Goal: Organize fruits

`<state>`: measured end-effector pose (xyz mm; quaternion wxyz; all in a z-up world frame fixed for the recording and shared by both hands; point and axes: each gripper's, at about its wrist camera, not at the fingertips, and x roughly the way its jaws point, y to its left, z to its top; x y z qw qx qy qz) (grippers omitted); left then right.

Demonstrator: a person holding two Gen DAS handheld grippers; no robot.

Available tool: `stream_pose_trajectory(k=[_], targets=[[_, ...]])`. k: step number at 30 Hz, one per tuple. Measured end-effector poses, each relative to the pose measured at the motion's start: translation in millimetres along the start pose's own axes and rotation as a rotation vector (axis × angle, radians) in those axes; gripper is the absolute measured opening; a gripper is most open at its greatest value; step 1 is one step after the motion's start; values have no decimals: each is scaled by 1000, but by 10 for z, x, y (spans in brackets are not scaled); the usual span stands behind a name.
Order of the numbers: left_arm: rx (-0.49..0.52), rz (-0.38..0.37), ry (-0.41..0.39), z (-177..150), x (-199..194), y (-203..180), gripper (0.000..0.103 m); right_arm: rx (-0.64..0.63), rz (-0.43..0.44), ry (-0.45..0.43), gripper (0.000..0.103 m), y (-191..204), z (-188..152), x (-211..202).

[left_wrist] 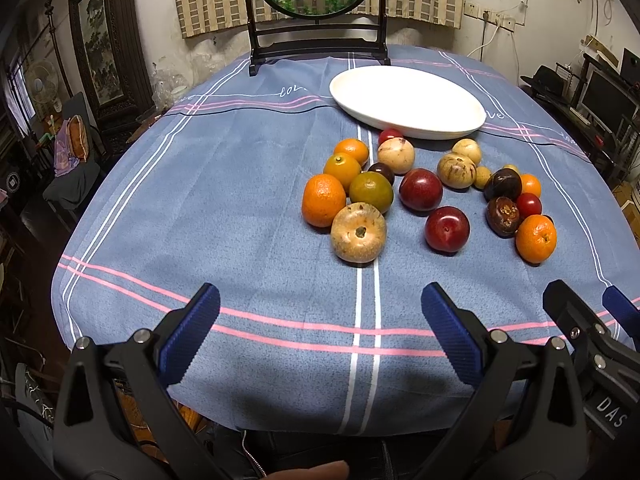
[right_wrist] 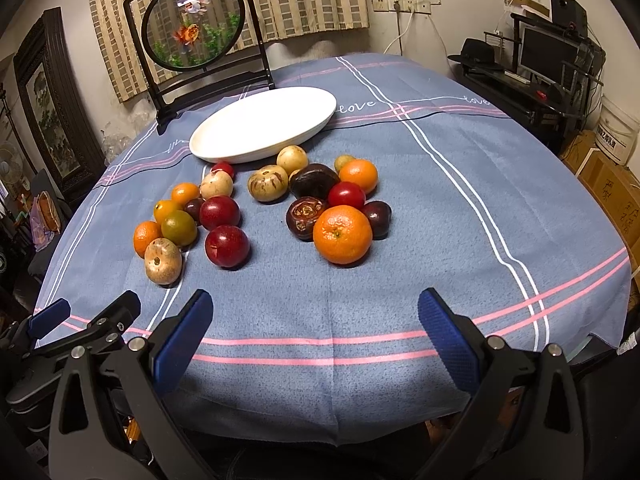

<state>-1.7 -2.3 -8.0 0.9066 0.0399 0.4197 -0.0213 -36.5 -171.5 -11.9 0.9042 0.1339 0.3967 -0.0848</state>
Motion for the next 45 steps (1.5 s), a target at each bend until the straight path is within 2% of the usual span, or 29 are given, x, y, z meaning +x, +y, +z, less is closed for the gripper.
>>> stream_pose_trajectory(k=[45], targets=[[1,1,14,-30,61,12,101,8,9,29,102,-22,-9,66]])
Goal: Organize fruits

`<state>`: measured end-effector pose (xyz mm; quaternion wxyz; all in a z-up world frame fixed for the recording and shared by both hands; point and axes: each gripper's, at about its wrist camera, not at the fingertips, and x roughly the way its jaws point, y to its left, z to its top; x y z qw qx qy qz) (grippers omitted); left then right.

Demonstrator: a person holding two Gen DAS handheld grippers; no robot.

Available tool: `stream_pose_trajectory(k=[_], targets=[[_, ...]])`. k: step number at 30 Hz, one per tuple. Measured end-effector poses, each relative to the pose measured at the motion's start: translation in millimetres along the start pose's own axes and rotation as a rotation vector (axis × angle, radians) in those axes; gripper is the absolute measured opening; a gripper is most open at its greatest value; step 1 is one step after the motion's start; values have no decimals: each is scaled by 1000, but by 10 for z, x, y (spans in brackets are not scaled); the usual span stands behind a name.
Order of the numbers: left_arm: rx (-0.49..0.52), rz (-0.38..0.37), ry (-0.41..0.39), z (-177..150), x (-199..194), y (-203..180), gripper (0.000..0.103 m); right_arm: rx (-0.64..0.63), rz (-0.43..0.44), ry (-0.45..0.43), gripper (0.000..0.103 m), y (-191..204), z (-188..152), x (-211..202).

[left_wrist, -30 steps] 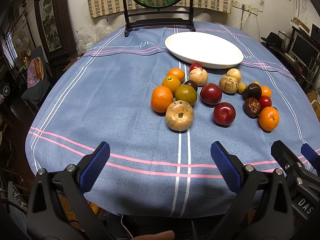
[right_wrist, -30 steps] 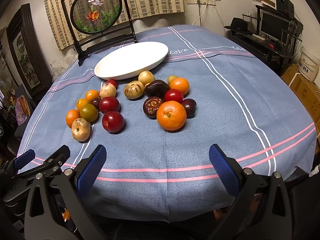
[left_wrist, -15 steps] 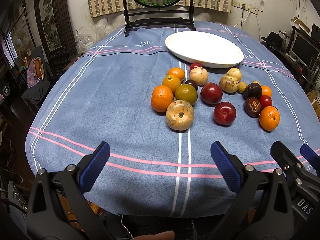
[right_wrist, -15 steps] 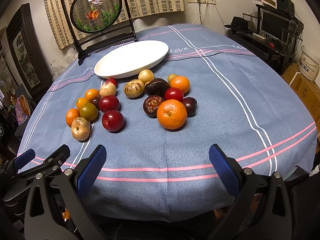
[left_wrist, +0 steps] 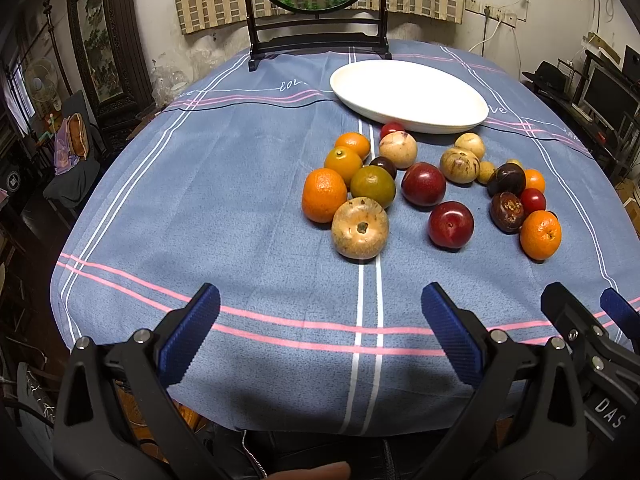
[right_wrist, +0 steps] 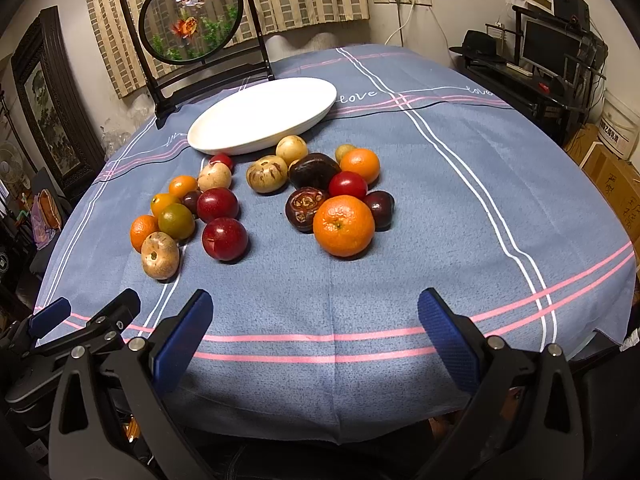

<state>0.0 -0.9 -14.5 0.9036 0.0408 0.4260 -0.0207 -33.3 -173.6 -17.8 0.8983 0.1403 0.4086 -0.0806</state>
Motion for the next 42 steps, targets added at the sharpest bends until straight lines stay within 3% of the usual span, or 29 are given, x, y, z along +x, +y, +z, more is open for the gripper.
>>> stream_pose_trajectory(k=[9,15,17,22,26,30,32,35,42], targets=[[51,-5,6,13,47,-46,101,-42,13,-5,102,-71,62,37],[84,-47,-81,100,41,88,101,-127,-39,45,102,-318,201,192],[75,-75,-77,161,101,156,101,-166,-70,49,102,-365,223,259],[63,-95,-28,247,309,238,101,-235,-36,107,101,-304,254,455],[105,-89,11,247,469,191,101,-294,-1,166,80,-151,246,624],[131,-117,38,279,571,135,101,-287,11,193,74,-131,278,755],[125,-130,53,307,629,124,101,-275,13,184,60,-139,342,780],[111,-136,84,331,712,120,101,-256,8,181,47,-155,419,825],[61,-149,95,433,734,308,101,-218,62,184,43,-242,432,811]])
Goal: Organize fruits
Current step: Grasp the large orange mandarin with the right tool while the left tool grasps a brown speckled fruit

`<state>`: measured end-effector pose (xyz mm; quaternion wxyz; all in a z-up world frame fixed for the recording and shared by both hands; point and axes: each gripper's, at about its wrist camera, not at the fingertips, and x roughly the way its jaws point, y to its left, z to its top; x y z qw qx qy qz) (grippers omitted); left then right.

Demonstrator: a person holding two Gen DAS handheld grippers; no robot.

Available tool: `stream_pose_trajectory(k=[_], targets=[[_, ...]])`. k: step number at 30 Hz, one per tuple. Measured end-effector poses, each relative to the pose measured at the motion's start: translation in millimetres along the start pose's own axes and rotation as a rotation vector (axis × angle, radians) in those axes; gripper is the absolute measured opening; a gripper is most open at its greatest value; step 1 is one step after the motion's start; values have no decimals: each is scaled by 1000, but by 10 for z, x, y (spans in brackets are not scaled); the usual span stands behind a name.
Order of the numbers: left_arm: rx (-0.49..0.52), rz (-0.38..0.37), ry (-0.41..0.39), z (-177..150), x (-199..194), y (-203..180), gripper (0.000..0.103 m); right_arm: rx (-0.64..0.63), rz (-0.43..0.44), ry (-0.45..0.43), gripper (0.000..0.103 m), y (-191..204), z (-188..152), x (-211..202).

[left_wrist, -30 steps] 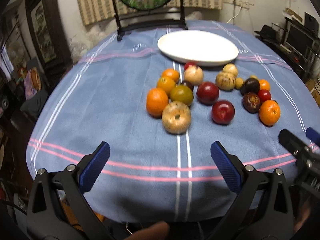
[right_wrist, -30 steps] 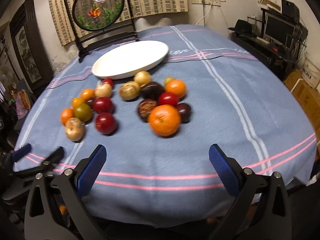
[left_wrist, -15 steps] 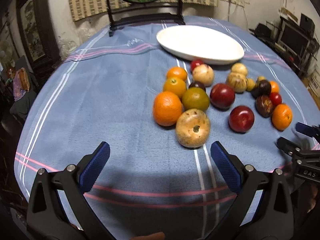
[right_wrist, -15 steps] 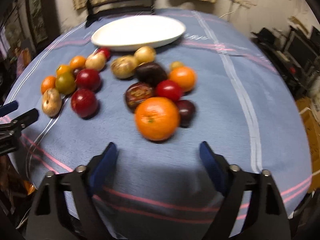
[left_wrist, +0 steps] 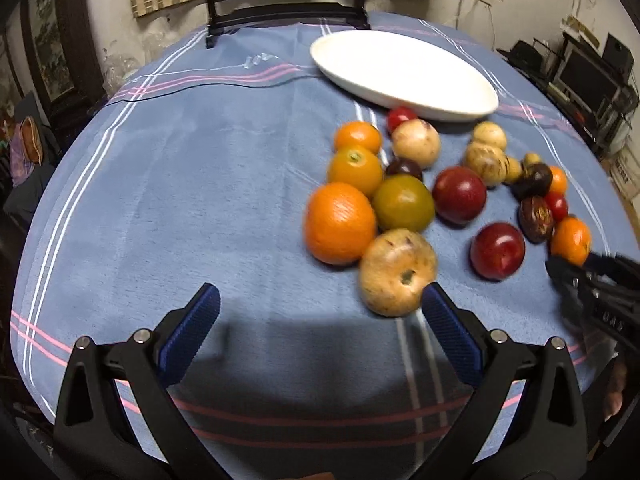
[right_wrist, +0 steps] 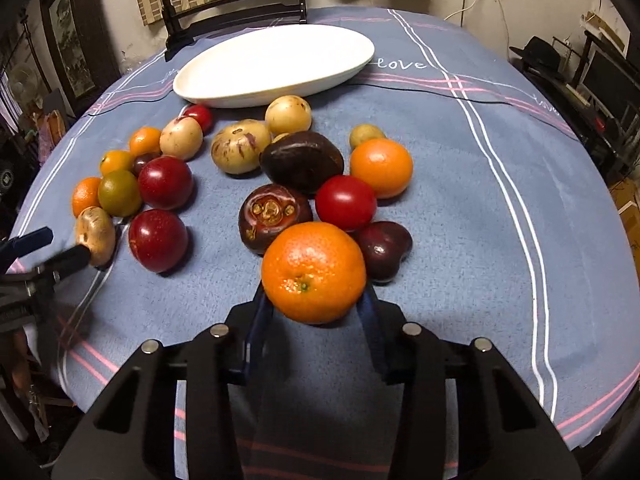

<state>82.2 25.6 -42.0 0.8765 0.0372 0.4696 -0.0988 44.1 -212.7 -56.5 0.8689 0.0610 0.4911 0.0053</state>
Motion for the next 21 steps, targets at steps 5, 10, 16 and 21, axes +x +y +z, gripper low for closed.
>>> stream_pose_trajectory(k=[5,10,16,21], targets=[[-18,-44,7,36,-32,78,101,1,42,-6,43,-77,-114,-101],[-4,-81,55,13,49,-120,101,-3,55,-17,43,-50,-165,-139],[-38,-113,109,49,209,-321,84,-2,79,-23,43,-53,-208,-173],[-81,-92,80,103,224,-294,43,0,93,-27,43,-74,-237,-181]])
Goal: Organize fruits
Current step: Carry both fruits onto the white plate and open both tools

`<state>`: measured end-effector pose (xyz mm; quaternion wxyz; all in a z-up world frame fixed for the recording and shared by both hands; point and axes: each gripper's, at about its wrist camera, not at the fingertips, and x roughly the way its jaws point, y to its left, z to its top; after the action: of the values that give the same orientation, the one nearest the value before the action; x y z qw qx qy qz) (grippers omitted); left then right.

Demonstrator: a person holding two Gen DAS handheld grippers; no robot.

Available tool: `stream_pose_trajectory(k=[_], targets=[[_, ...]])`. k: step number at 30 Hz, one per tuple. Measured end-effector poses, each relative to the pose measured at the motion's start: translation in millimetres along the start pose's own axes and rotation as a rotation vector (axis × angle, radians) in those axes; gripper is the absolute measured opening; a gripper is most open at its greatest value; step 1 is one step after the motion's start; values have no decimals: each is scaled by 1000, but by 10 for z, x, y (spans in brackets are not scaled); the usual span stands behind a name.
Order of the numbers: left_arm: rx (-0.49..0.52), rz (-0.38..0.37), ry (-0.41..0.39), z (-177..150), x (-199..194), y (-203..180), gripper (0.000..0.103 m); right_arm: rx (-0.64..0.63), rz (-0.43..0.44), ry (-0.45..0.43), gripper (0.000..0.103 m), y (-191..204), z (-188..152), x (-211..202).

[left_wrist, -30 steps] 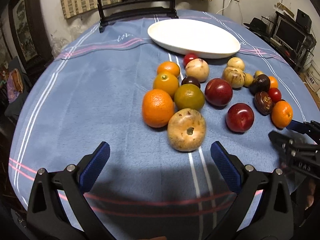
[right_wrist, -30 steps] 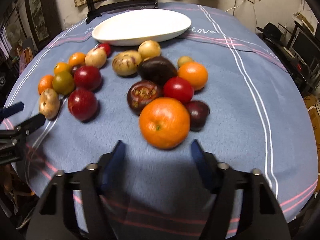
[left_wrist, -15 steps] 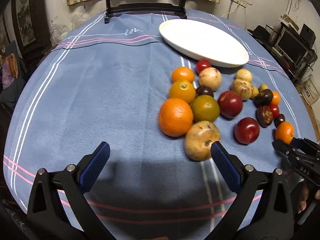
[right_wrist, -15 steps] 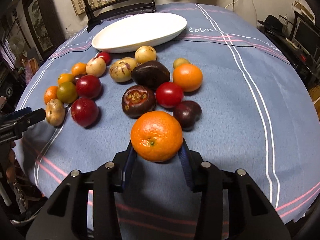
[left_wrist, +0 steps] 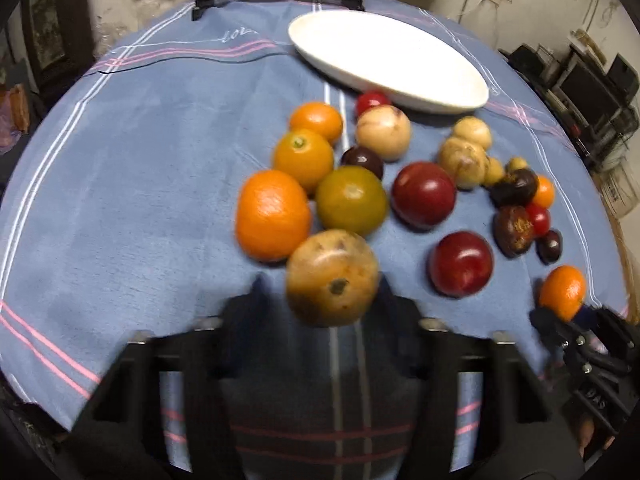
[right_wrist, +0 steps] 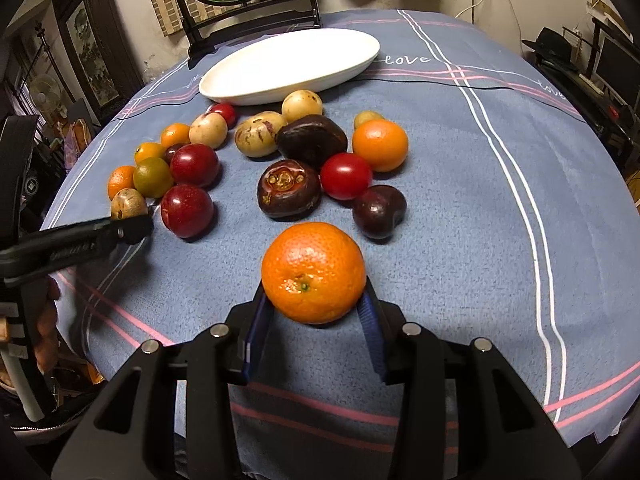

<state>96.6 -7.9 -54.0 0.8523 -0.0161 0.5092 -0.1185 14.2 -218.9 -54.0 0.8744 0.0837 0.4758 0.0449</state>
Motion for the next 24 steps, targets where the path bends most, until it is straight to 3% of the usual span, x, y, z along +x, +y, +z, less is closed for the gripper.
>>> stream_pose_trajectory(k=[4,8,13,17,20,24], targets=[[-12,-6,-4,-6,-10,21,42,-2,15,-6,43,-16,-26,-33],[31,-77,4,-77,-120,9,42,-1,38,-19,43,-61,-20,-112],[131,-104,-81,20,-464,-81,43,-34,97,-90,43,-61,163,-377],[215,-78,-188,385,-709,-224,43,-104,86,-174,43,35,585,-574],[248,-57,-259,820,-698,-315,43,-156,80,-206,44,136,1036,-494],[220,-65,-192,1448,-234,-422,43,-187,40,-105,44,246,1668,91]])
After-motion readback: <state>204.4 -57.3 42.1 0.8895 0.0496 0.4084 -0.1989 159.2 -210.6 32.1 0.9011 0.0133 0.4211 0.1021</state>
